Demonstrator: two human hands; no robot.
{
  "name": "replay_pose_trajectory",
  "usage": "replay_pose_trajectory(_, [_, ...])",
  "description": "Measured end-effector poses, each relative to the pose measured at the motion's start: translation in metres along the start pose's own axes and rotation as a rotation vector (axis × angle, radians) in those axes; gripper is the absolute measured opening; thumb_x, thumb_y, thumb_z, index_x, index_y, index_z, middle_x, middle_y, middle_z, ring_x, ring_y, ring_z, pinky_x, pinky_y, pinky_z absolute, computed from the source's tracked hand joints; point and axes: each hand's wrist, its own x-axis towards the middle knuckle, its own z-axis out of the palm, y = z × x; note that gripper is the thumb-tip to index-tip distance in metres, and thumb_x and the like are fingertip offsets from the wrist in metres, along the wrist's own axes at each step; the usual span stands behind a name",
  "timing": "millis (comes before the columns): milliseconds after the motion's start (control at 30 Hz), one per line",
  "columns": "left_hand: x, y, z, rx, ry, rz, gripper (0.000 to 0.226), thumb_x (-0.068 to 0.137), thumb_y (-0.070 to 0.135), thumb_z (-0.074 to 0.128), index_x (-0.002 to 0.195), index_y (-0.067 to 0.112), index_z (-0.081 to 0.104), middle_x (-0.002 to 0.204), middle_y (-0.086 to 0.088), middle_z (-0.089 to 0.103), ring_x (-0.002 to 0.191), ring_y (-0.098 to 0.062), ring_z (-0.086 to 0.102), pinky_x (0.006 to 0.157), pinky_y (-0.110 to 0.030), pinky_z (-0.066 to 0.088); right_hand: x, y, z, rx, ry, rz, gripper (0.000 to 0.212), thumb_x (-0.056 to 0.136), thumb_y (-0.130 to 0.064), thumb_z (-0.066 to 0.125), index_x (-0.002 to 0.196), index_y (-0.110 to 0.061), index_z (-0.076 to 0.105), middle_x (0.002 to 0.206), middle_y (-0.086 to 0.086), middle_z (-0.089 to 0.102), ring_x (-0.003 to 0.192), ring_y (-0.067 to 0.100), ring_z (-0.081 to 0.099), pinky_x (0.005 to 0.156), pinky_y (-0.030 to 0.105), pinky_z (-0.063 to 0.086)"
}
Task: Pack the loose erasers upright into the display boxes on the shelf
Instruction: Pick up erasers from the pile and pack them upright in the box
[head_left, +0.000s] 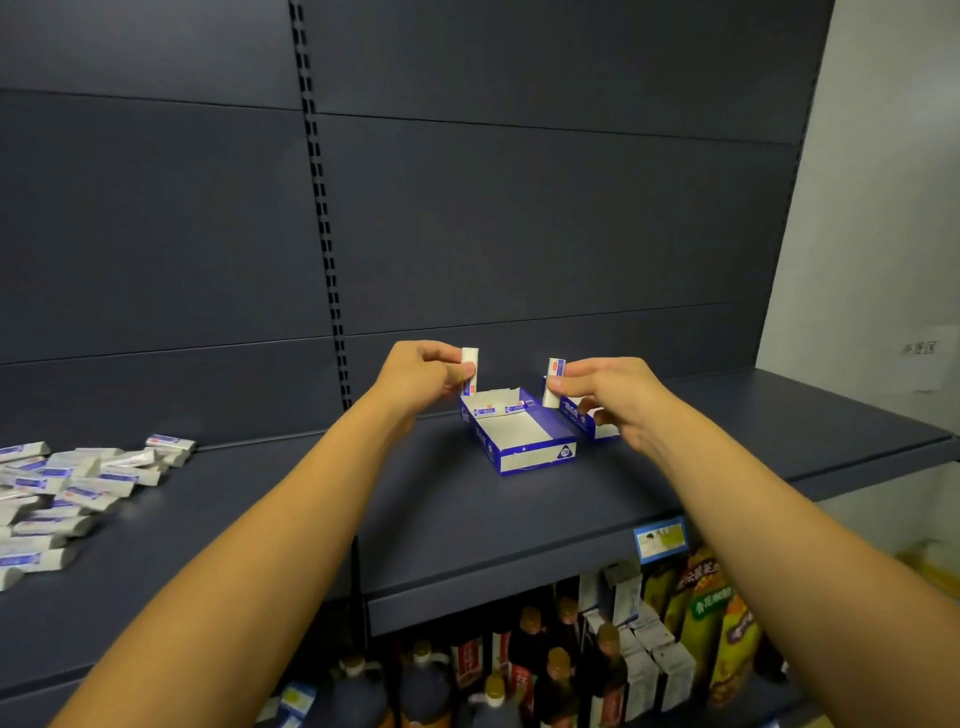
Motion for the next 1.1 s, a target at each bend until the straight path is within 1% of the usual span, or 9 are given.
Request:
replay_pose_trajectory(100, [0.027,-0.004,0.012,0.018,0.011,0.012,0.008,0.089,0.007,0.073,0.094,0.013,0.072,0.096,-0.010,0.072,0.081,-0.017,0.068,0.065,-0.022,0.053,0.034,0.003,-0.005,-0.022,-0.007,0.002,0.025,0.078,-0.019,0.085,0.101,-0.017,0.076,0.101,0.003,0.073,0.084,0.015,0.059,0.065,0.030,0.044])
replay_pose_trajectory(233, [0.057,-0.008,0.025,0.031,0.043,0.020,0.008,0.090,0.009,0.073,0.090,0.017,0.072,0.099,-0.010,0.072,0.085,-0.019,0.068,0.066,-0.022,0.053,0.076,0.004,-0.008,-0.056,-0.036,-0.056,0.025,0.079,-0.021,0.084,0.102,-0.018,0.076,0.098,0.002,0.074,0.080,0.015,0.059,0.068,0.032,0.046])
replay_pose_trajectory(333, [0.075,-0.012,0.030,0.054,0.069,0.009,0.009,0.090,0.010,0.073,0.088,0.018,0.071,0.098,-0.010,0.071,0.085,-0.019,0.067,0.069,-0.025,0.055,0.104,0.007,-0.004,-0.047,-0.073,-0.085,0.019,0.079,-0.022,0.084,0.097,-0.022,0.075,0.098,0.002,0.075,0.081,0.015,0.060,0.067,0.031,0.047])
replay_pose_trajectory(467, [0.090,-0.018,0.033,0.062,0.123,-0.022,0.014,0.089,0.006,0.073,0.083,0.018,0.071,0.087,-0.007,0.070,0.080,-0.019,0.065,0.083,-0.033,0.059,0.134,0.012,0.003,-0.065,-0.146,-0.122,0.018,0.082,-0.023,0.081,0.098,-0.023,0.074,0.098,-0.002,0.072,0.083,0.014,0.061,0.066,0.028,0.047])
replay_pose_trajectory(600, [0.101,-0.023,0.034,0.045,0.196,-0.037,0.016,0.088,0.002,0.072,0.079,0.015,0.071,0.071,-0.002,0.067,0.067,-0.015,0.061,0.075,-0.030,0.056,0.166,0.013,0.010,-0.033,-0.216,-0.141,0.025,0.080,-0.024,0.083,0.104,-0.019,0.077,0.097,-0.001,0.075,0.077,0.013,0.060,0.060,0.025,0.043])
replay_pose_trajectory(700, [0.103,-0.026,0.038,0.068,0.252,-0.057,0.015,0.089,0.002,0.071,0.080,0.015,0.071,0.071,-0.003,0.067,0.065,-0.014,0.061,0.073,-0.028,0.055,0.184,0.015,0.013,-0.007,-0.267,-0.135,0.025,0.078,-0.023,0.084,0.103,-0.019,0.078,0.096,-0.001,0.076,0.075,0.014,0.058,0.058,0.025,0.042])
replay_pose_trajectory(800, [0.104,-0.033,0.041,0.066,0.299,-0.067,0.014,0.089,0.003,0.071,0.081,0.015,0.072,0.070,-0.001,0.069,0.065,-0.013,0.062,0.078,-0.031,0.056,0.196,0.020,0.014,0.022,-0.323,-0.132,0.026,0.080,-0.022,0.083,0.105,-0.018,0.077,0.100,0.001,0.076,0.074,0.015,0.058,0.055,0.024,0.041])
replay_pose_trajectory(1000, [0.105,-0.047,0.045,0.033,0.363,-0.083,0.014,0.089,0.002,0.072,0.080,0.014,0.072,0.060,0.007,0.068,0.053,-0.004,0.060,0.076,-0.030,0.055,0.210,0.037,0.022,0.057,-0.423,-0.095,0.025,0.084,-0.021,0.079,0.109,-0.014,0.075,0.102,0.005,0.075,0.072,0.014,0.053,0.053,0.022,0.042])
replay_pose_trajectory(1100, [0.108,-0.051,0.043,0.035,0.366,-0.095,0.013,0.088,0.002,0.072,0.082,0.013,0.072,0.061,0.006,0.068,0.052,-0.004,0.060,0.074,-0.030,0.055,0.217,0.044,0.025,0.038,-0.440,-0.080,0.031,0.084,-0.021,0.080,0.112,-0.010,0.074,0.094,0.004,0.074,0.066,0.012,0.049,0.052,0.022,0.041])
